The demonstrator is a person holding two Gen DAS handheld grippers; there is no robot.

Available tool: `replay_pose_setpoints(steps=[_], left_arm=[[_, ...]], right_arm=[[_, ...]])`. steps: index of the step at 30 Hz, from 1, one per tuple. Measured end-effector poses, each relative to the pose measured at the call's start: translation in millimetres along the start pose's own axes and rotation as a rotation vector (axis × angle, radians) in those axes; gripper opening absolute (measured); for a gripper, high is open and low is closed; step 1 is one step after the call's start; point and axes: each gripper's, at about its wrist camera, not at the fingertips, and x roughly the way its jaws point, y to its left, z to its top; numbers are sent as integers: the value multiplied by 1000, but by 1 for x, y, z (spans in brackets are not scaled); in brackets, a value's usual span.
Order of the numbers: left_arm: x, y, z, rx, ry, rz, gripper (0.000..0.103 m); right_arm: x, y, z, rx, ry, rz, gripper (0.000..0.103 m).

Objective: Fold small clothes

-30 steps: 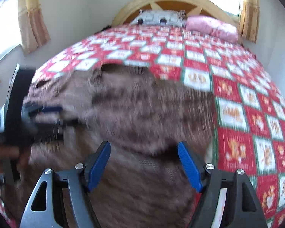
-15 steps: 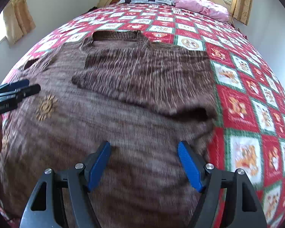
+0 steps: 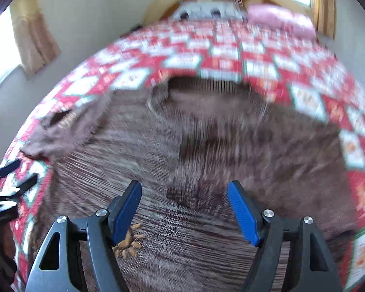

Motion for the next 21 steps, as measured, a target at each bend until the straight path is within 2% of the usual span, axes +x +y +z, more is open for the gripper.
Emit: replay_pose_setpoints(steps=[1, 3, 6, 8, 11, 15, 18, 21], left_arm=[[0, 6, 0, -2, -2, 15, 96], [2, 19, 0, -6, -8, 44, 96], [9, 34, 0, -18, 4, 67, 95], [11, 40, 0, -26, 5, 78, 96], [12, 47, -1, -34, 3, 84, 95], [16, 57, -3, -38, 13, 99, 95], [19, 66, -4, -42, 21, 109, 96], [24, 75, -5, -48, 29, 121, 96]], right_arm=[[-2, 3, -3, -6, -34, -10, 74], [-4, 11, -9, -29, -27, -26, 74], [-7, 28, -13, -40, 7, 36, 74], [-10, 37, -15, -63, -5, 27, 74], [-10, 53, -20, -77, -13, 58, 74], [-5, 74, -32, -130, -19, 33, 74], [-1, 90, -43, -207, -53, -45, 74], [-2, 88, -46, -194, -64, -39, 74]])
